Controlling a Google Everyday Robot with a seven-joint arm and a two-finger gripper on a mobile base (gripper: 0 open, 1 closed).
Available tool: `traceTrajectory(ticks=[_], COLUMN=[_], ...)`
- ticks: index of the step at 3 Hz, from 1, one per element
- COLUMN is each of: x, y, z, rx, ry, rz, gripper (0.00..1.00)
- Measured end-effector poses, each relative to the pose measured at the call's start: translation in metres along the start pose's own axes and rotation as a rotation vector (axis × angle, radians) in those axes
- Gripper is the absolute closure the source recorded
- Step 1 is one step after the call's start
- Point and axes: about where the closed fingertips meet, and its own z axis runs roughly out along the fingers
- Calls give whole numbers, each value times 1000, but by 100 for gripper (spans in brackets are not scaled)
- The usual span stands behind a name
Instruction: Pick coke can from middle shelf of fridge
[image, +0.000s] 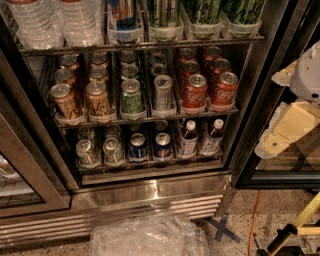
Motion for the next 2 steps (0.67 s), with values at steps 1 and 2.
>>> traceTrajectory(ticks=[1, 2], x=[-6, -20], y=[8, 14], z=[10, 20], rx=[14, 26], ry=[-91, -170], rz=[99, 152], gripper=[0, 0])
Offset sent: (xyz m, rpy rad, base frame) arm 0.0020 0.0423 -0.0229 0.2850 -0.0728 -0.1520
